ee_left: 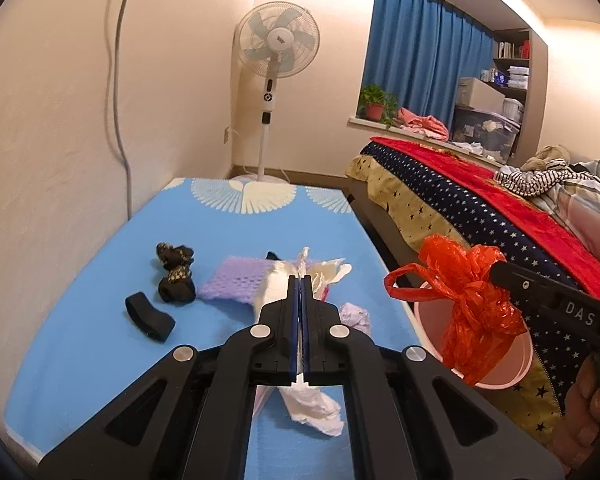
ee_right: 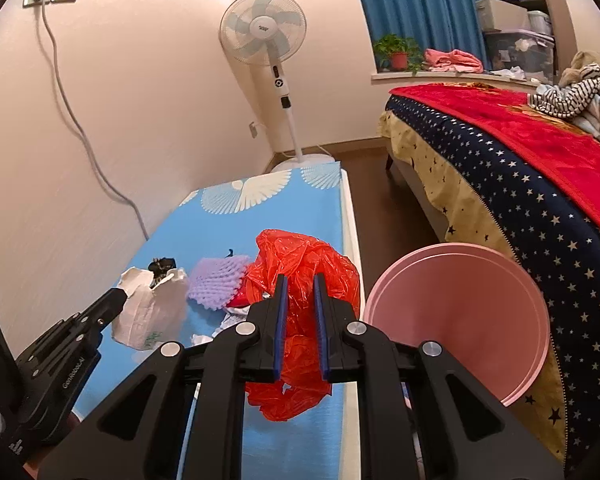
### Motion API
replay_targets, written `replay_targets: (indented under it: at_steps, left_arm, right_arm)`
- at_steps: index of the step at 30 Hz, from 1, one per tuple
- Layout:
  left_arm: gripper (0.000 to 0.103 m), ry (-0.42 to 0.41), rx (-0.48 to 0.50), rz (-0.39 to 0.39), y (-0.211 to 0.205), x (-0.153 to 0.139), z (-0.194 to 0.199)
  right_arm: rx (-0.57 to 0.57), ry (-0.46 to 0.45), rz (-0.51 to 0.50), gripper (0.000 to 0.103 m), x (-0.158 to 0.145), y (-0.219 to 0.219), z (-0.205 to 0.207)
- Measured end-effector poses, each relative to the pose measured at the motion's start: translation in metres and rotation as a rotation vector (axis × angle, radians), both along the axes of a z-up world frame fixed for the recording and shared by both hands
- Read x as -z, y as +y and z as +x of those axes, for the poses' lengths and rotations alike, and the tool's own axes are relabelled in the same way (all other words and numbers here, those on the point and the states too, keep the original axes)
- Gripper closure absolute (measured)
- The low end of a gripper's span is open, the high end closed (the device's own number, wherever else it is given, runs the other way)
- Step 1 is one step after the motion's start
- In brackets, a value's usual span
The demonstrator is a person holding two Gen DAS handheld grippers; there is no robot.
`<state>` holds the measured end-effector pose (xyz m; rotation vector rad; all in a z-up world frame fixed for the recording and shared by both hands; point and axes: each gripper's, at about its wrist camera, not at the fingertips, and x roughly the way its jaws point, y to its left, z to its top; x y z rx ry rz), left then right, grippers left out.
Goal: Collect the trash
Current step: 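Carry the red bag and tissue over the wastebasket with both tools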
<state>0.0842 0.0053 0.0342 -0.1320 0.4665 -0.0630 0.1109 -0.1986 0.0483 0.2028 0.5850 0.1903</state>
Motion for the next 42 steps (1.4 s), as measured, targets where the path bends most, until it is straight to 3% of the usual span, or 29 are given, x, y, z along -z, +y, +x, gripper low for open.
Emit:
replay_targets:
  at_steps: [14,24,34,42]
  left_arm:
    - [0.102,-0.035,0.086,-0.021,-0.036,-0.013,0.005]
    - [0.102,-0.047,0.155,-0.032,-0.070,-0.014,0.014]
    - [0.102,-0.052,0.274,-0.057,-0.110,-0.015,0.026]
    - [0.102,-0.012,0.374,-0.100,-0.138,-0.004,0.042]
  right_arm:
    - [0.106,-0.024,-0.010,0.090,-0.004,-0.026,-0.003]
    - [0.241,-0.043,-0.032,0.090,-0.008,-0.064,-0.008]
    - [0.413,-0.016,-0.010,0.090,-0.001,-0.111,-0.015]
    - [0.479,-0.003,-0.025,0.090,0.004,-0.125,-0.018]
